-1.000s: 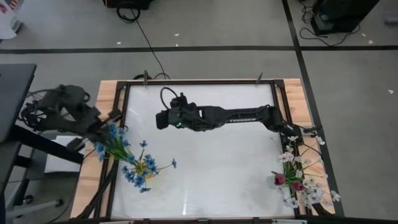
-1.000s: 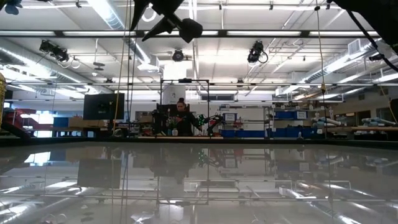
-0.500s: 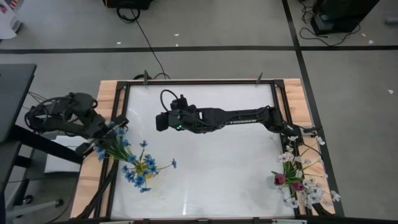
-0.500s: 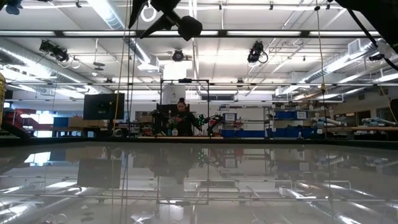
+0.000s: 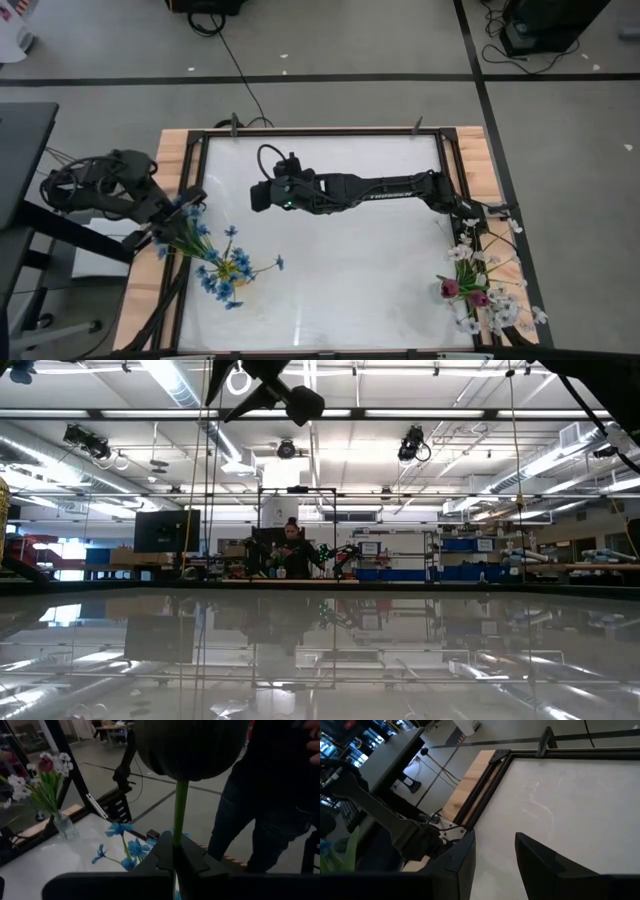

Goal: Sort flowers into vase by color
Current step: Put the black tulip into the yellow vase

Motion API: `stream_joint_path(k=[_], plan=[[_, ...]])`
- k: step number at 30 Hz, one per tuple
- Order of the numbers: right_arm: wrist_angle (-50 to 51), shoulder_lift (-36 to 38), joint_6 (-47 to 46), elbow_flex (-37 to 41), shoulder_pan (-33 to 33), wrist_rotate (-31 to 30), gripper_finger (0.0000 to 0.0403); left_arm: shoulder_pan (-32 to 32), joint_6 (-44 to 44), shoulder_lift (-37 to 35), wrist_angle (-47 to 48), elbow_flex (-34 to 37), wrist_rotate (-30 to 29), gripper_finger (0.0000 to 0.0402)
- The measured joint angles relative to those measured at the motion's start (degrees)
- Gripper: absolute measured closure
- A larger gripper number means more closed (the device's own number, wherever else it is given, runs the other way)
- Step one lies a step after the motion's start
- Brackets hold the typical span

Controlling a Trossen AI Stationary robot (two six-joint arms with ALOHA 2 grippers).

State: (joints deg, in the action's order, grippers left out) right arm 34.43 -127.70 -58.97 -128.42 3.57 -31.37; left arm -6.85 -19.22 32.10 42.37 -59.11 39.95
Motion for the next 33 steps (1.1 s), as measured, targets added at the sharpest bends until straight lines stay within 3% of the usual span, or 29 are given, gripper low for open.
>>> stream_joint_path(k=[33], plan=[[0.00,-0.02,0.43,0.00,-0.31,1.50,0.0257,-0.18,0.03,-0.30,-0.36,-0.39,-1.10,0.0393]])
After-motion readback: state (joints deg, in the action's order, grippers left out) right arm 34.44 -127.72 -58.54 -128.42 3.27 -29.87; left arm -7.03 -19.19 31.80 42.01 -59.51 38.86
